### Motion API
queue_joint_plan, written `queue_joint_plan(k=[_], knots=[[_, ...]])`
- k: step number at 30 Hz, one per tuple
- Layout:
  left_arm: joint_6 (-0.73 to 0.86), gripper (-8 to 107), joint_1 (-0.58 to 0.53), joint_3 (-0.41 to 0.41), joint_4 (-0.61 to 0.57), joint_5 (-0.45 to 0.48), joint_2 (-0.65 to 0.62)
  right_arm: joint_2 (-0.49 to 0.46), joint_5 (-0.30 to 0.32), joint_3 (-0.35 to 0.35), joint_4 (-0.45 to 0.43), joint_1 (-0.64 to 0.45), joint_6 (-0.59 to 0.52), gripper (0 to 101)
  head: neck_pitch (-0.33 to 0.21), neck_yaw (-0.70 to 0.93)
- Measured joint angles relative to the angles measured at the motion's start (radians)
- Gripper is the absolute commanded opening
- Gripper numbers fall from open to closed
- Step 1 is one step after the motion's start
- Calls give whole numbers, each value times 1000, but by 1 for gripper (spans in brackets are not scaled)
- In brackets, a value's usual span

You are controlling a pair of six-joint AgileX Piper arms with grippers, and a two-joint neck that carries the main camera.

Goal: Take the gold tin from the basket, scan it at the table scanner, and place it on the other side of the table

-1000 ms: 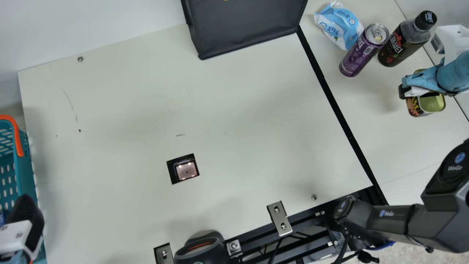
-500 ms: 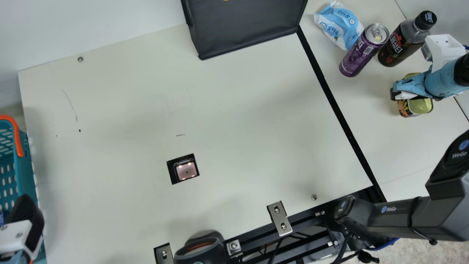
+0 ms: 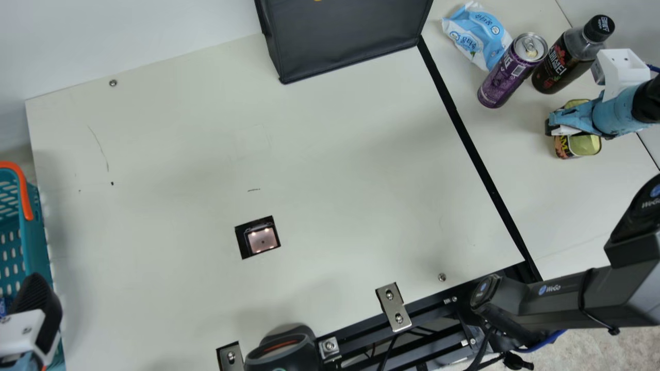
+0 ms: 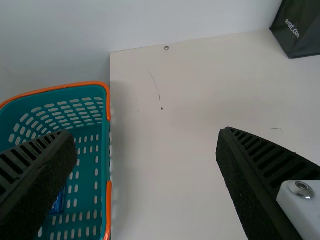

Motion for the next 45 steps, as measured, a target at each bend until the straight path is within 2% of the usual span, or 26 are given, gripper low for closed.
queue_joint_plan(k=[11, 24, 39, 45], knots=[[0, 90, 0, 0, 0, 0, 0, 38, -5, -24, 8, -2, 0, 0, 0, 0], [0, 90, 0, 0, 0, 0, 0, 64, -3, -50, -12, -3, 34, 43, 0, 0], [0, 90, 0, 0, 0, 0, 0, 84, -51, -60, -90, -3, 120, 94, -2, 0], [0, 90, 0, 0, 0, 0, 0, 64, -67, -59, -73, 0, 128, 95, -2, 0]])
